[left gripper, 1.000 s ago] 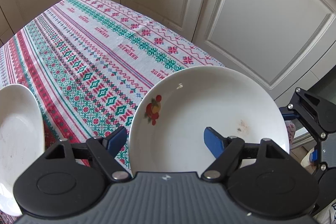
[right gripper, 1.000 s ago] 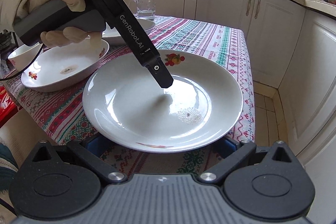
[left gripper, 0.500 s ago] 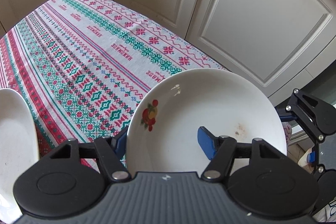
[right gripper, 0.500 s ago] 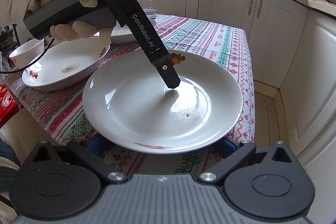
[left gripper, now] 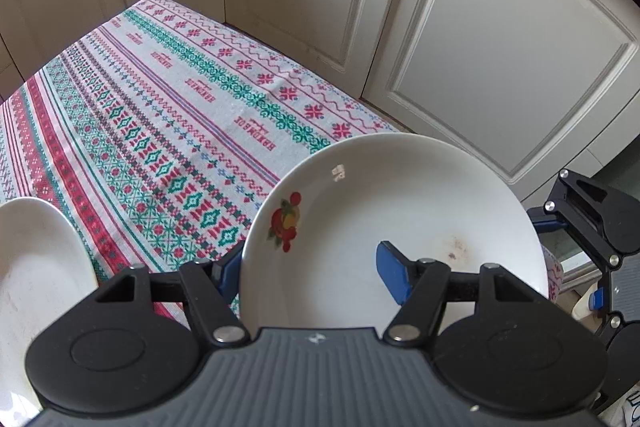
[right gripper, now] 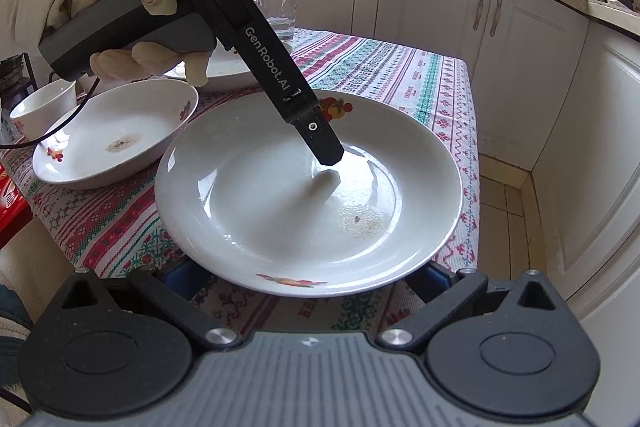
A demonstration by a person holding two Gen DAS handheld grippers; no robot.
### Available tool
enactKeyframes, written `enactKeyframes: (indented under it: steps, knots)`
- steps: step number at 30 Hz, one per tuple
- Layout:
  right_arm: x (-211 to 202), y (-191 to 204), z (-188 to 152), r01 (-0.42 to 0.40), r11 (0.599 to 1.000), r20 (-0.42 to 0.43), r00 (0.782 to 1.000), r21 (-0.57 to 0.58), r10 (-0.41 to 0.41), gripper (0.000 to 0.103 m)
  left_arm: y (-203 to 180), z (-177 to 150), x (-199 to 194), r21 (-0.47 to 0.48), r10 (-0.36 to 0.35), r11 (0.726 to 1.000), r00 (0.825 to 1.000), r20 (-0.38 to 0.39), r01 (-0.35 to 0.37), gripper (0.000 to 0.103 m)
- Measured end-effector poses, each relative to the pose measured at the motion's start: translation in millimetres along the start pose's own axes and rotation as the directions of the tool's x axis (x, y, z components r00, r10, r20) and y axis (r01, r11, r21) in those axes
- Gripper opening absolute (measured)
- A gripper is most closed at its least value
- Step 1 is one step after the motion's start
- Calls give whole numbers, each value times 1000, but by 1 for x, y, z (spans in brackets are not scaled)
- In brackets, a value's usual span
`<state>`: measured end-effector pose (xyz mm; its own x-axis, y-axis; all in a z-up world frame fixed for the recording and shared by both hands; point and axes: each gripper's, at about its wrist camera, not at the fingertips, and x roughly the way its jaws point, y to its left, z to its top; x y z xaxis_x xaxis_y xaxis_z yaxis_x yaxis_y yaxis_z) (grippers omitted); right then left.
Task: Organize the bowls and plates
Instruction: 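Lift the deep plate with the left gripper, set it on the table, open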
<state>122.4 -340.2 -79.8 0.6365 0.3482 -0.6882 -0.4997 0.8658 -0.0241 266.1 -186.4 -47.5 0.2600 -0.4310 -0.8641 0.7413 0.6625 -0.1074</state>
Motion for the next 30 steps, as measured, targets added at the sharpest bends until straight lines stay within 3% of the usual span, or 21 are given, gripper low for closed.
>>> enactKeyframes:
  steps: [14, 30]
  knots:
    - [24, -30, 20, -8, 1000, -17, 1000, 11, 8, 103, 23, 29, 22, -17, 12, 1000, 1000, 29, -11, 67]
    - [40, -39, 26, 11, 1000, -25, 1000, 17, -11, 103, 31, 35, 35, -20, 25, 999, 999, 34, -25, 67]
